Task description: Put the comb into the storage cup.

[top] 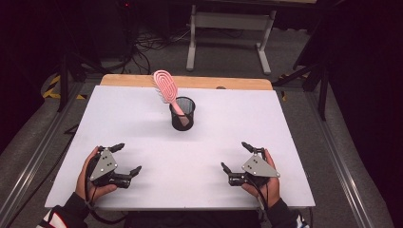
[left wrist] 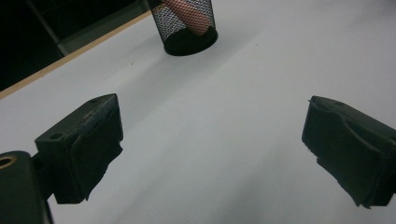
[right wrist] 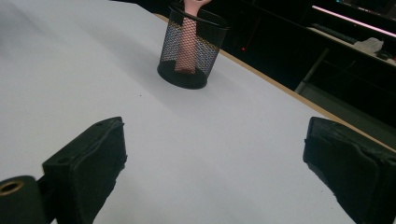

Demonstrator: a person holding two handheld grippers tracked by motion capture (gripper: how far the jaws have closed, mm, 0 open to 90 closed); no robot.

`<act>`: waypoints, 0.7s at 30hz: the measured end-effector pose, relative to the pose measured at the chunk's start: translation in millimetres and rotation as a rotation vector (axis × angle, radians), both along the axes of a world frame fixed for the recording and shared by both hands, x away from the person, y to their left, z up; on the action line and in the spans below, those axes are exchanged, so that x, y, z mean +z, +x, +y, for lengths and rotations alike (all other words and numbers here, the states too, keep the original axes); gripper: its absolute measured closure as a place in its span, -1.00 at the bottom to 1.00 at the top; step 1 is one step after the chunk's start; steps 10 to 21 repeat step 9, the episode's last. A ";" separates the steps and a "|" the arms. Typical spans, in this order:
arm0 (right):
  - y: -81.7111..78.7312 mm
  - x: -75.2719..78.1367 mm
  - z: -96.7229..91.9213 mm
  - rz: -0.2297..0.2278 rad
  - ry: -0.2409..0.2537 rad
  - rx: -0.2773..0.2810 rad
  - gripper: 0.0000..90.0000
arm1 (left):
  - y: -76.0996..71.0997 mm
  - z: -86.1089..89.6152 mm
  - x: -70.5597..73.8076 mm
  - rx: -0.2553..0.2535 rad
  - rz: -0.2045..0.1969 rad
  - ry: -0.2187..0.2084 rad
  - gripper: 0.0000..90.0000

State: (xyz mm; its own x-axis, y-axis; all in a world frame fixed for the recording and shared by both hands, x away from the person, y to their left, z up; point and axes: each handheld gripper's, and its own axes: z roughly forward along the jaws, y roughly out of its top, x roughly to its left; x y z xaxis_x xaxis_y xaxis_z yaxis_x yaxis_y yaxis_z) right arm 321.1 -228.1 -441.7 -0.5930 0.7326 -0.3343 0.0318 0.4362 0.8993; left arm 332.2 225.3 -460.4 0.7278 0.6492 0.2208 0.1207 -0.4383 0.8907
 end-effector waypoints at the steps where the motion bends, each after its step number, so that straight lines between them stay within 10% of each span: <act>1: 0.4 -0.3 -0.2 0.001 0.002 0.000 -0.86 | 0.1 -0.1 -0.1 -0.001 0.000 -0.002 -0.86; 21: 0.9 0.2 -1.6 0.003 0.008 -0.008 -0.86 | 0.9 -1.0 -1.1 -0.002 0.008 -0.007 -0.86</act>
